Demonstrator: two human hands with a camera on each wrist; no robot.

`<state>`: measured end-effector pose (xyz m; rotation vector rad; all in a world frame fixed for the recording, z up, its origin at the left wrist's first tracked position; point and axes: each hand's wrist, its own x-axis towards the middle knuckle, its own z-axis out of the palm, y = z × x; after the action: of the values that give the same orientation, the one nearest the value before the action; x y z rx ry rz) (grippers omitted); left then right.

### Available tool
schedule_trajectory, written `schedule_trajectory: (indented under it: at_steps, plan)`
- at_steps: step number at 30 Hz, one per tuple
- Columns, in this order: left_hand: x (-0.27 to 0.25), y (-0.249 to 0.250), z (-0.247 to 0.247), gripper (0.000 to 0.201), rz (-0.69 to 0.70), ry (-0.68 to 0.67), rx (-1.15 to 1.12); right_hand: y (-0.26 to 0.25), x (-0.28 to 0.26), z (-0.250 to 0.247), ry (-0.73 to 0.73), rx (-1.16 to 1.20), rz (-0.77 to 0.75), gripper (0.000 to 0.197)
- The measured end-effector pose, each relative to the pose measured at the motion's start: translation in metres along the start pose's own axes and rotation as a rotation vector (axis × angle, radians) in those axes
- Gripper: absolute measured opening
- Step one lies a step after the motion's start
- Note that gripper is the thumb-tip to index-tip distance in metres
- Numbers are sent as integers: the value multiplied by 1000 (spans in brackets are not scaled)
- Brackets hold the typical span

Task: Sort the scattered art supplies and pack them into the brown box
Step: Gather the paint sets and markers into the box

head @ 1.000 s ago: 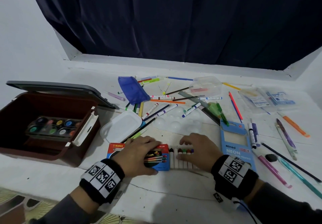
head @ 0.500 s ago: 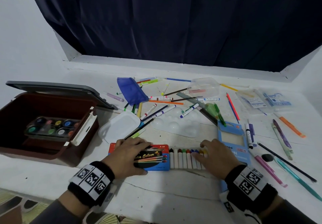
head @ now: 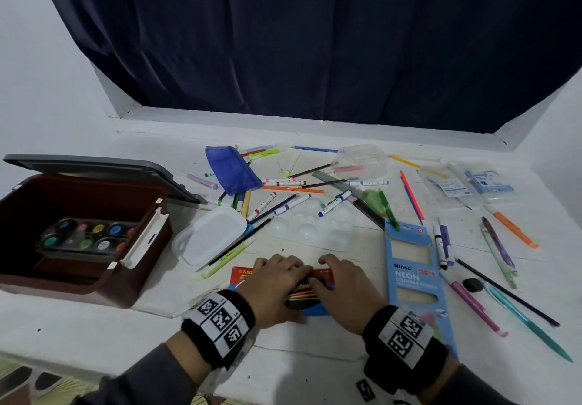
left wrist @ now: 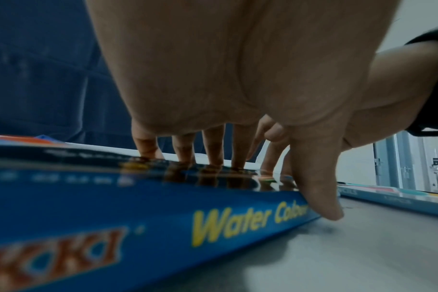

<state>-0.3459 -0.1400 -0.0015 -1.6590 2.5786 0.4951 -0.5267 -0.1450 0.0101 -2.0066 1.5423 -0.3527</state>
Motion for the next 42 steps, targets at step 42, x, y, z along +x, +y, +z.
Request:
schedule_trajectory:
  at_steps: [42]
  plan:
    - [-129,-41,-63,30,-220,1049,-604,-59,6,-32,96,144,-457,75]
